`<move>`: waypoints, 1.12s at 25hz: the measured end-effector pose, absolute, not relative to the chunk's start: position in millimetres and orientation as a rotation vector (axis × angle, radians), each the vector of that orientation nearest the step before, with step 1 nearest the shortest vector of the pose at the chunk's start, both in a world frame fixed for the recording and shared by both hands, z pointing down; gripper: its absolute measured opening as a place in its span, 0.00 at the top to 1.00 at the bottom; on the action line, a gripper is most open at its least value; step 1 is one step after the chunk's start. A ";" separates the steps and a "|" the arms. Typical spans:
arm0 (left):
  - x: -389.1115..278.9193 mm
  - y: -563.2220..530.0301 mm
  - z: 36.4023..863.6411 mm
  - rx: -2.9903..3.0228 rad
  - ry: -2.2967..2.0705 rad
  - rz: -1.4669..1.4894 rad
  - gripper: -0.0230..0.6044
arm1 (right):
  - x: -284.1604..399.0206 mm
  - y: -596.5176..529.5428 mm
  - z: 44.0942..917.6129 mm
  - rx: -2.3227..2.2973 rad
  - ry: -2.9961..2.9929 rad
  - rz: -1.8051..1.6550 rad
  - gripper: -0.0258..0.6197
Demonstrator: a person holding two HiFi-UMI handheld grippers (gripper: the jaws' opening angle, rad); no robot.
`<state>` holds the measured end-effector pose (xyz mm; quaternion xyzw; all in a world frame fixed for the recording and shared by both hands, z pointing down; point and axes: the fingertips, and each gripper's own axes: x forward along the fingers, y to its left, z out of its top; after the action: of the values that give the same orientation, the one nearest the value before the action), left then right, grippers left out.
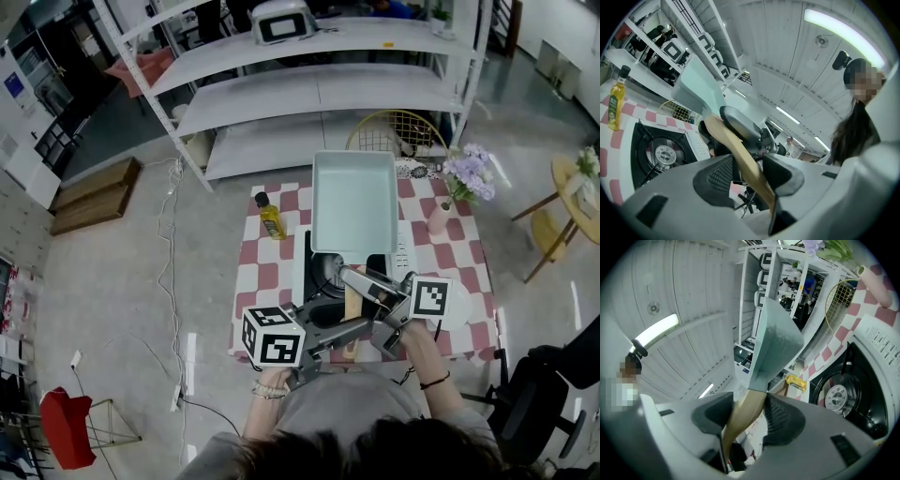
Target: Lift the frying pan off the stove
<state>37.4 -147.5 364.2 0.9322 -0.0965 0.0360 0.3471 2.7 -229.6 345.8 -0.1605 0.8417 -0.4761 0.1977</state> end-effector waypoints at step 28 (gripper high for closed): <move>38.2 -152.7 328.6 2.524 -0.205 0.065 0.66 | 9.0 -234.5 304.4 -0.425 2.361 -1.197 0.63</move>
<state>38.2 -152.7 328.6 0.9506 -0.0772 0.0246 0.2996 9.0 -234.5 304.4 -0.1542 0.8575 -0.4345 0.2282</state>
